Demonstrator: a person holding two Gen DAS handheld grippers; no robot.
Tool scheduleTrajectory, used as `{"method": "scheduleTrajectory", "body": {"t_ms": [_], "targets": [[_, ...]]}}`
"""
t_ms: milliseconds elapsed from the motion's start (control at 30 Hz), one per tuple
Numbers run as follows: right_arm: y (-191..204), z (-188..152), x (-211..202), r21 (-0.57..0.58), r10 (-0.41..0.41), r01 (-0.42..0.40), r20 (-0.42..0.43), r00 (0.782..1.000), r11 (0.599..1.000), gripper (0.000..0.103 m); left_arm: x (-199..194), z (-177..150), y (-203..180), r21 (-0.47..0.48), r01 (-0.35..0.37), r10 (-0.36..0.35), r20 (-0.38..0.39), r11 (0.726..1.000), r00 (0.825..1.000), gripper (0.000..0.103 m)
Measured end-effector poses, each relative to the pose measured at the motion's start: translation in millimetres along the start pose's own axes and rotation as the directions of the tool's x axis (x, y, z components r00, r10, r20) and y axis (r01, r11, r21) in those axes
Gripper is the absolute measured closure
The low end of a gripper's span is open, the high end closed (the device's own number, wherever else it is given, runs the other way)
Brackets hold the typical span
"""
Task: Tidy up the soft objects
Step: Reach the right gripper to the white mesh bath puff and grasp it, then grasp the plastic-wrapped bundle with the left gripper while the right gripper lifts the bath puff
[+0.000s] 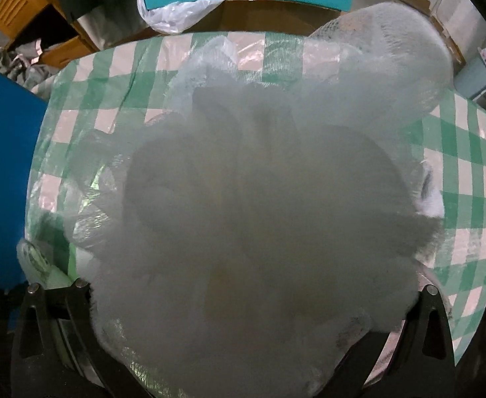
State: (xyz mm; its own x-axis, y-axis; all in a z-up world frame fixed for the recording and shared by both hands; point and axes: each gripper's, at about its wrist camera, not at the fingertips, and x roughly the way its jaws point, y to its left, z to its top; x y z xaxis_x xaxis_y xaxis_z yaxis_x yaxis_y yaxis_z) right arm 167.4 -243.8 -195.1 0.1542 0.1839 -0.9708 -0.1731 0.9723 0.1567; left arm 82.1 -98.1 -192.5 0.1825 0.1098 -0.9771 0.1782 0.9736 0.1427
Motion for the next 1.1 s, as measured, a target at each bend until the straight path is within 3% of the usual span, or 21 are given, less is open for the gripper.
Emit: {"method": "scheduleTrajectory", "body": {"t_ms": [100, 267, 367, 667, 933, 1100], "targets": [[3, 1, 3, -0.004, -0.013, 0.013, 0.001, 1.000, 1.000, 0.009, -5, 5, 5, -0.008, 0.040, -0.040, 0.003, 0.999, 0.999, 0.061], [15, -3, -5, -0.036, -0.040, 0.041, 0.028, 0.999, 0.998, 0.032, -11, 6, 19, -0.025, 0.090, -0.090, -0.001, 0.996, 0.996, 0.066], [18, -3, -14, -0.044, -0.045, 0.048, 0.058, 0.997, 0.998, 0.039, -15, 4, 27, -0.038, 0.109, -0.108, 0.011, 0.993, 0.994, 0.068], [23, -13, -61, -0.066, -0.043, 0.057, 0.206, 0.978, 0.996, 0.043, -42, 0, 33, -0.012, 0.090, -0.088, 0.119, 0.996, 0.989, 0.068], [23, -25, -98, -0.078, -0.042, 0.068, 0.301, 0.953, 0.995, 0.043, -75, 2, 35, -0.009, 0.068, -0.064, 0.233, 0.998, 0.970, 0.068], [23, -29, -110, -0.071, -0.042, 0.070, 0.334, 0.941, 0.995, 0.043, -107, -24, 34, -0.023, 0.072, -0.063, 0.277, 0.997, 0.959, 0.068]]}}
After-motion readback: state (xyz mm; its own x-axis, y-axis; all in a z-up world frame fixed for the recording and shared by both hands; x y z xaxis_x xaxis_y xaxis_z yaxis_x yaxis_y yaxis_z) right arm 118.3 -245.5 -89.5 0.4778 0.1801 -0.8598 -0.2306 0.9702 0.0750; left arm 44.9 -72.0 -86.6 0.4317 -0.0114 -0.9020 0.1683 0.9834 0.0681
